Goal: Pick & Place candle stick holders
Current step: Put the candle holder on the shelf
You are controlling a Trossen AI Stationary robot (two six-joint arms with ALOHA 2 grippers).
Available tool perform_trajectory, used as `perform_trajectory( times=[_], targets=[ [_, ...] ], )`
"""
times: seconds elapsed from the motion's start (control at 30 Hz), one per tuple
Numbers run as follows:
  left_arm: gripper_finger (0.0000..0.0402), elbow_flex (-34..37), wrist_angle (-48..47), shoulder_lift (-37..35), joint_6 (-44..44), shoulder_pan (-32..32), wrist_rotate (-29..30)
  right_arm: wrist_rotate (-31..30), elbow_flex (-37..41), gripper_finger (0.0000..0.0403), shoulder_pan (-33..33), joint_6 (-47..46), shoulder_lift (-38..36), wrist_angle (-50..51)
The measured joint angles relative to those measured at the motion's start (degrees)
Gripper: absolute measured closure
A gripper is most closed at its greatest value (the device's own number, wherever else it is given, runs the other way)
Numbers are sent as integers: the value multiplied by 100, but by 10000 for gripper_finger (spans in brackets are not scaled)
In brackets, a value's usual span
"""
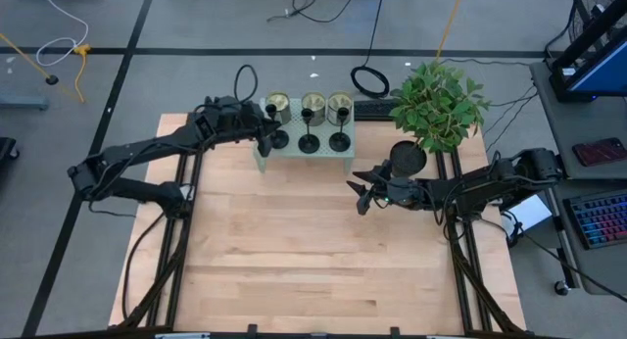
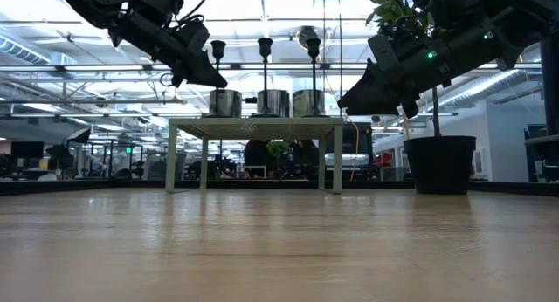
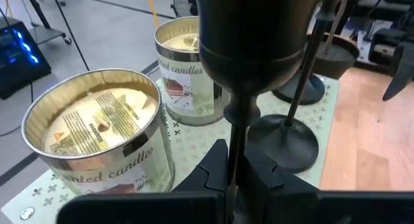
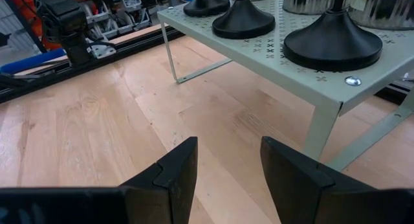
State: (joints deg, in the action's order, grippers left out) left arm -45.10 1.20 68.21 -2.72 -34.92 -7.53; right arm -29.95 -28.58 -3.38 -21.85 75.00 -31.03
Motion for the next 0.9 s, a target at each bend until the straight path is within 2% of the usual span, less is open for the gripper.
perform_trajectory(
  times=[0.1,0.33,0.9],
  targets=[
    [388,0,-34,6,-90,0,-2,0,0,238,0,0,0,0],
    [352,0,-139,8,-129,4,5,0,0,238,0,0,0,0],
    [344,0,-188,6,-62,0,11,0,0,238,0,-1,0,1]
  ],
)
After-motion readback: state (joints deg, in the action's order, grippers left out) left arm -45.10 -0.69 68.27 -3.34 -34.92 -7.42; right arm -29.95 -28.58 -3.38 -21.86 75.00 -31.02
